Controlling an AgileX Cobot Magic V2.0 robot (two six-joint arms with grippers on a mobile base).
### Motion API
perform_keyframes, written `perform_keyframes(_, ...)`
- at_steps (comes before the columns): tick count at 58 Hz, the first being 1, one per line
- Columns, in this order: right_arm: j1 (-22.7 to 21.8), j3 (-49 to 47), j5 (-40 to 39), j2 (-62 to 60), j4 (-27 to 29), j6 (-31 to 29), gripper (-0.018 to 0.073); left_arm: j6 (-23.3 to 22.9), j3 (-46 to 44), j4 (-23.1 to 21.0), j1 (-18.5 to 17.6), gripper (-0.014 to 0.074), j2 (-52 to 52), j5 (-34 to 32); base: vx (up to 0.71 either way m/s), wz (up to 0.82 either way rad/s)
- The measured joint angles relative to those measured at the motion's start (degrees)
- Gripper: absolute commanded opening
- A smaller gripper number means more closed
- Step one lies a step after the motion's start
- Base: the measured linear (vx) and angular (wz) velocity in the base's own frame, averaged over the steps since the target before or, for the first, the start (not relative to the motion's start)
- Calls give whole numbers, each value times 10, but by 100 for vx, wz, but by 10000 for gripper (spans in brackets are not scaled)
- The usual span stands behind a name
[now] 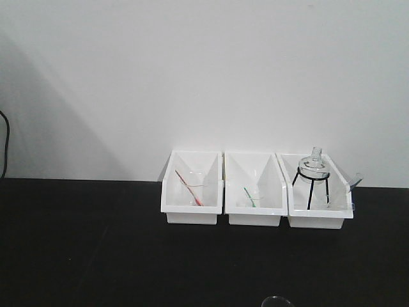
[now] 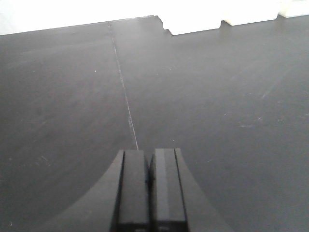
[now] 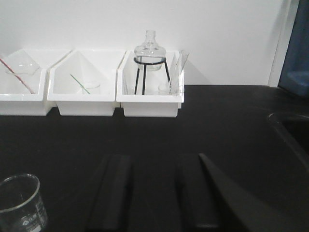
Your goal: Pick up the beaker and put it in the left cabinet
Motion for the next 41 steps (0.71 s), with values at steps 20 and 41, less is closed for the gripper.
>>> perform_keyframes(20,0,-1,-72,125,-16,36,596,0,0,0,0,-6,0,0,0,0)
perform_keyframes(41,99,-5,-244,338,-214,127,589,0,0,0,0,-6,0,0,0,0)
